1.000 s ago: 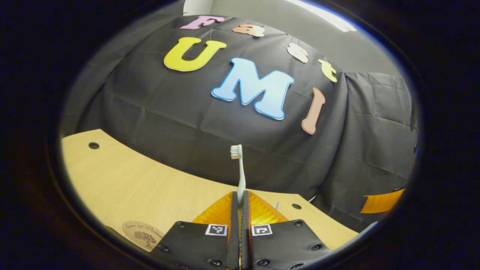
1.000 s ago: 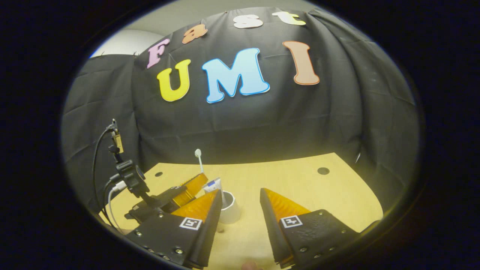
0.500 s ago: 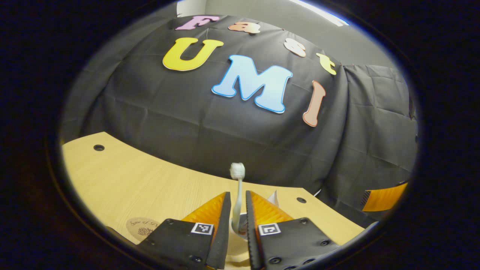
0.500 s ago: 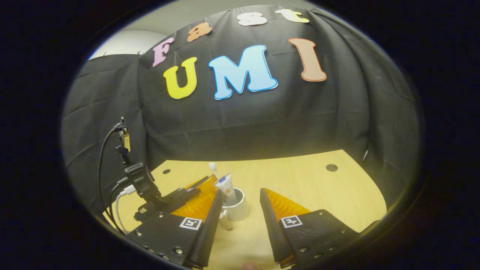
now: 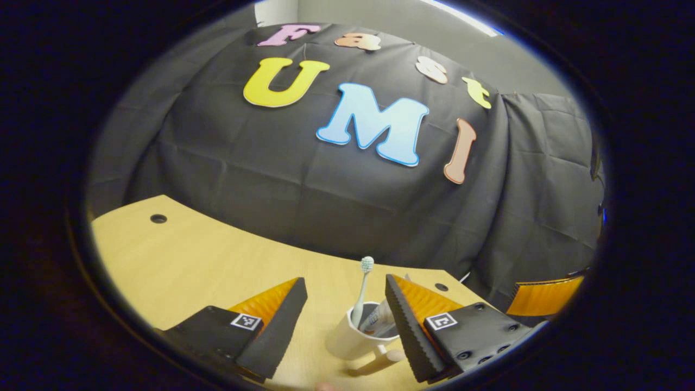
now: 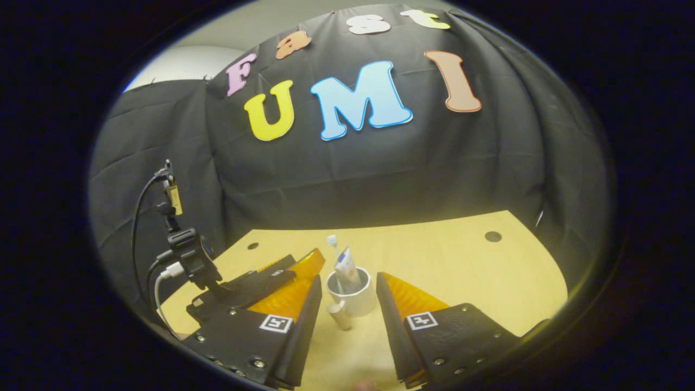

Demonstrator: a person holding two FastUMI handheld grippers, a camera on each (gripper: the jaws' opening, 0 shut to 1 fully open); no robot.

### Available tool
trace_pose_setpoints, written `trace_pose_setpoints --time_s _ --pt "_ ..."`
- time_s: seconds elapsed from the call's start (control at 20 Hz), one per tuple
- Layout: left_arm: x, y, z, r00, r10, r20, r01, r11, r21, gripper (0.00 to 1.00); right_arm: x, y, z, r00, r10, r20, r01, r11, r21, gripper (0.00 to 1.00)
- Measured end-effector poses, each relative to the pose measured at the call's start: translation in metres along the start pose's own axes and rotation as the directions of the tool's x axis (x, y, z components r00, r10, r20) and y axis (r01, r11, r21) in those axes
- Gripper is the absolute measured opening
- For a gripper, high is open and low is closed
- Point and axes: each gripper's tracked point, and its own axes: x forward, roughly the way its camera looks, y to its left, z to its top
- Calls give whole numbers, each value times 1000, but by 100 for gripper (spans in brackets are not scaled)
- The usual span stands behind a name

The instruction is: Put the toothbrush and toothpaste on the desktop into the cup, then pick up the cup and place it on the coaster on the desktop.

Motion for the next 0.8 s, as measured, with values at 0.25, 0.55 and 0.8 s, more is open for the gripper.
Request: trace_pose_setpoints --time_s 0.25,0.55,0.8 --pt "-20 4 16 1000 1 -7 -1 999 45 94 8 8 0 1000 0 5 0 999 39 82" --pt "-44 9 31 1000 6 -14 -4 996 94 94 14 5 -12 997 -54 -48 55 998 27 93" --pt "-64 21 40 998 46 -44 -40 989 142 89 29 5 -24 984 -109 -141 108 994 -13 93"
